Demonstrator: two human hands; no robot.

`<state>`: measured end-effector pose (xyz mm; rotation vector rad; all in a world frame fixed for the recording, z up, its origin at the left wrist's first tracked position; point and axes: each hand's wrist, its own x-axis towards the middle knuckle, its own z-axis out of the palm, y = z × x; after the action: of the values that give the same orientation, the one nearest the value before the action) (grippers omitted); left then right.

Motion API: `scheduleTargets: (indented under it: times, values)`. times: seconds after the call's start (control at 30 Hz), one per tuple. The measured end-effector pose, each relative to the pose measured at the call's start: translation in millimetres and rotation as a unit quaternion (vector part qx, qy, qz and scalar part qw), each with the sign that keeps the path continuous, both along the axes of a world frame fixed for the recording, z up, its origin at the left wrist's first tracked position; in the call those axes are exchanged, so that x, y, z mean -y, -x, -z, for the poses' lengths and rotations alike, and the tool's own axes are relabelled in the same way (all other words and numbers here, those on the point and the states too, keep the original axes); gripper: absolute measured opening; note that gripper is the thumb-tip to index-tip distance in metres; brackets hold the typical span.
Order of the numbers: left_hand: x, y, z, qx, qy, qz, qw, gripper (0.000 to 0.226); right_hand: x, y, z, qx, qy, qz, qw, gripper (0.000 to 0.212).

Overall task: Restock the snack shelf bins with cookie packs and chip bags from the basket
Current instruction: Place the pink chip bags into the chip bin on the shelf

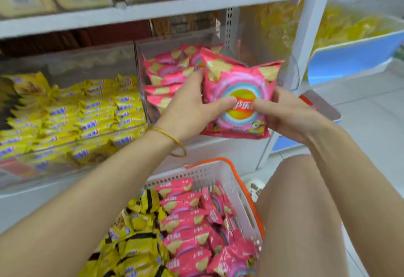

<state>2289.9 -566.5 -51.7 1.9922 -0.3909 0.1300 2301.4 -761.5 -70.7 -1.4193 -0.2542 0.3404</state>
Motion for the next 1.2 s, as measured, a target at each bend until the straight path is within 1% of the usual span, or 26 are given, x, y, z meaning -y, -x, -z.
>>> scheduleTargets:
  times: [0.03, 0.1, 0.13, 0.17, 0.2, 0.23, 0.27, 0.3, 0.33, 0.37, 0.47, 0.53, 0.57, 0.6, 0.67, 0.73, 0.83, 0.9, 0.97, 1.03, 1.1, 1.2]
  values:
    - [6, -12, -8, 0.01, 0.003, -0.004, 1.0, 0.052, -2, -6, -10, 0.014, -0.01, 0.014, 1.0, 0.047]
    - [11, -38, -18, 0.017, -0.017, -0.043, 0.999, 0.065, -1, -28, -28, 0.019, -0.024, 0.074, 0.997, 0.048]
    - [9, -52, -19, 0.029, -0.053, -0.073, 0.995, 0.061, 2, -44, -32, 0.015, -0.009, 0.113, 0.993, 0.045]
    - [5, -66, -19, 0.052, -0.106, -0.096, 0.988, 0.048, 4, -61, -34, 0.014, 0.022, 0.149, 0.989, 0.039]
    - [1, -79, -19, 0.072, -0.164, -0.111, 0.977, 0.032, 6, -81, -31, 0.019, 0.077, 0.182, 0.98, 0.035]
    - [-5, -91, -17, 0.076, -0.225, -0.126, 0.963, 0.022, 5, -103, -27, 0.031, 0.149, 0.202, 0.967, 0.035]
    - [-9, -101, -15, 0.07, -0.279, -0.135, 0.948, 0.019, 2, -122, -22, 0.048, 0.22, 0.205, 0.952, 0.04]
    - [-13, -110, -12, 0.054, -0.326, -0.138, 0.933, 0.018, -3, -139, -18, 0.057, 0.274, 0.197, 0.94, 0.051]
    - [-17, -119, -11, 0.031, -0.367, -0.137, 0.92, 0.017, -8, -157, -10, 0.052, 0.305, 0.188, 0.932, 0.063]
    - [-19, -128, -8, 0.008, -0.404, -0.134, 0.905, 0.021, -12, -173, -1, 0.045, 0.324, 0.174, 0.929, 0.071]
    - [-25, -146, 1, -0.064, -0.477, -0.115, 0.869, 0.053, -26, -208, 27, 0.042, 0.355, 0.127, 0.925, 0.069]
    - [-29, -153, 7, -0.089, -0.499, -0.112, 0.855, 0.062, -34, -215, 29, 0.05, 0.406, 0.119, 0.905, 0.08]
    - [-31, -155, 9, -0.101, -0.507, -0.112, 0.849, 0.062, -36, -217, 28, 0.057, 0.438, 0.117, 0.89, 0.078]
    - [-34, -155, 12, -0.115, -0.512, -0.111, 0.844, 0.063, -36, -222, 30, 0.066, 0.45, 0.122, 0.882, 0.073]
    - [-36, -154, 15, -0.127, -0.511, -0.103, 0.844, 0.063, -37, -229, 35, 0.087, 0.424, 0.144, 0.89, 0.071]
    - [-37, -153, 17, -0.121, -0.504, -0.098, 0.85, 0.064, -41, -229, 39, 0.113, 0.391, 0.173, 0.897, 0.069]
    - [-36, -153, 18, -0.12, -0.505, -0.096, 0.849, 0.063, -47, -225, 42, 0.156, 0.4, 0.147, 0.891, 0.066]
    - [-35, -153, 19, -0.127, -0.51, -0.093, 0.846, 0.063, -49, -221, 44, 0.169, 0.403, 0.121, 0.891, 0.069]
    - [-33, -152, 18, -0.124, -0.51, -0.094, 0.846, 0.063, -48, -219, 48, 0.156, 0.407, 0.113, 0.893, 0.076]
    - [-31, -150, 16, -0.118, -0.508, -0.098, 0.848, 0.063, -49, -220, 52, 0.123, 0.394, 0.113, 0.904, 0.08]
    - [-31, -148, 14, -0.107, -0.505, -0.105, 0.85, 0.063, -50, -222, 51, 0.084, 0.394, 0.12, 0.907, 0.079]
    - [-35, -142, 8, -0.073, -0.492, -0.115, 0.86, 0.061, -48, -220, 41, 0.048, 0.425, 0.128, 0.895, 0.072]
